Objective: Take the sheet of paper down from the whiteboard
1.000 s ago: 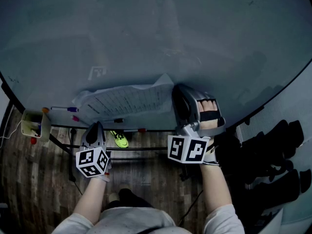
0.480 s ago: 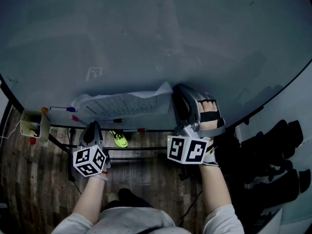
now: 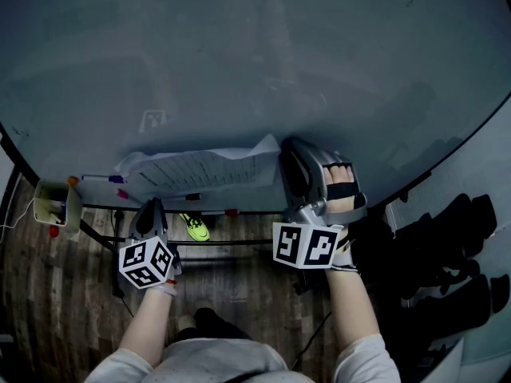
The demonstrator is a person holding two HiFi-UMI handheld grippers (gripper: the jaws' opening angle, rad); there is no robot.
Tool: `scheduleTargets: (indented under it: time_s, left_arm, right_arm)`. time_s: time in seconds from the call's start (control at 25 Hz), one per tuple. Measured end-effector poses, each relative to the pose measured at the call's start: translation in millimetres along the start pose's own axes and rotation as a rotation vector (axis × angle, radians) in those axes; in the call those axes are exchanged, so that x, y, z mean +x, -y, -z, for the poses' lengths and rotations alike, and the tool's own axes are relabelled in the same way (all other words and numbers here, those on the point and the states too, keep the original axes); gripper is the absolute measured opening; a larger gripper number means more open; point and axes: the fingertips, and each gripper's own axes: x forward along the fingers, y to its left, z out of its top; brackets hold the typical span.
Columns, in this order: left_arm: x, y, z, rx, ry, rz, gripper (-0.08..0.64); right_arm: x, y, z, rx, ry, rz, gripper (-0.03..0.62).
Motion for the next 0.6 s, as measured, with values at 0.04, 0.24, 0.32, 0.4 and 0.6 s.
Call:
scheduleTargets:
  time_s: [0.04,0.24,0.32,0.4,0.6]
  left_arm:
    - [0,0,0,-0.002,0.0,0.0,0.015]
    - [-1,-4,3,-0.01,-0.005,-0.001,0.015]
    - [-1,-5,4,-0.01,-0.007,0.0,0.015]
    - [-2,-4,4,-0.008,-0.008,0.001,0.015]
    - [-4,-1,2,-0.003,-0.009,0.004,0.015]
  right_arm:
    - [-1,0,0,-0.002,0.0,-0.001,0.133]
    - [-4,-7,-9,-0.016,0.018,-0.014,0.133]
    - [-6,-12,-16,-0.022,0.039,-0.033,0.133]
    - [-8,-17,-24,-0.022,0.062,-0.055,0.133]
    - [-10,-19,-35,0.073,0.1,-0.112,0.133]
